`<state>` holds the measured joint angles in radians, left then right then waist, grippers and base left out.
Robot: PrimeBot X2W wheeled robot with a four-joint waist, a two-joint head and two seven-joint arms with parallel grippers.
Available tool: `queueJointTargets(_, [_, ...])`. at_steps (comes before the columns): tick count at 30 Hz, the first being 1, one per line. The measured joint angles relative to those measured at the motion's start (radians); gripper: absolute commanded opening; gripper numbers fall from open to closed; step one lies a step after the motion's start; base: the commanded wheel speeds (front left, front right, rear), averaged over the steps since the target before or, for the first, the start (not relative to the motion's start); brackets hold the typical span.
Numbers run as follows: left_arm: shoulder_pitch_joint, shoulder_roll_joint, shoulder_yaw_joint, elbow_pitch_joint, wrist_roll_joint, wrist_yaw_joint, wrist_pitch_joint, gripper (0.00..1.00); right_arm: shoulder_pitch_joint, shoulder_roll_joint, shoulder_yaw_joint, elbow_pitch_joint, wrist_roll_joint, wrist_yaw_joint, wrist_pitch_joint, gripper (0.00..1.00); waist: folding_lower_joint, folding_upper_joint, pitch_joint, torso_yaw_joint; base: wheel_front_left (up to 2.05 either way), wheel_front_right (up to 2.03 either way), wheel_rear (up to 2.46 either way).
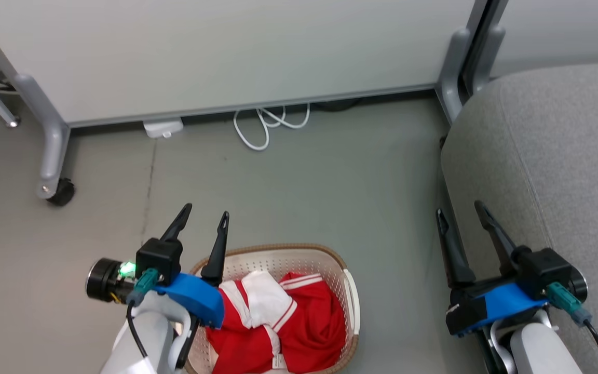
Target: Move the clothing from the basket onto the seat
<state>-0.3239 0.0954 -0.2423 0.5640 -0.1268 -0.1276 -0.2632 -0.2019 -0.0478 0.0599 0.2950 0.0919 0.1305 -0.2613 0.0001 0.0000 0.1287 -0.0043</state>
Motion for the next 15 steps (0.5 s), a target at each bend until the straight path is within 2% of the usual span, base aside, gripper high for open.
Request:
queueJointTargets(9, [-0.18, 0.067, -0.17, 0.16, -0.06, -0.002, 0.0, 1.0, -0.092, -0.001, 0.011, -0.034, -0.001, 0.0, 0.0, 1.0, 0.0001, 0.0, 0.147, -0.048, 0.0, 0.0, 0.0])
queueJointTargets(15, [-0.289, 0.1, -0.323, 0.257, -0.086, -0.002, 0.0, 1.0, -0.143, -0.001, 0.013, -0.062, 0.008, 0.0, -0.001, 1.0, 0.0001, -0.0001, 0.264, -0.088, 0.0, 0.0, 0.0])
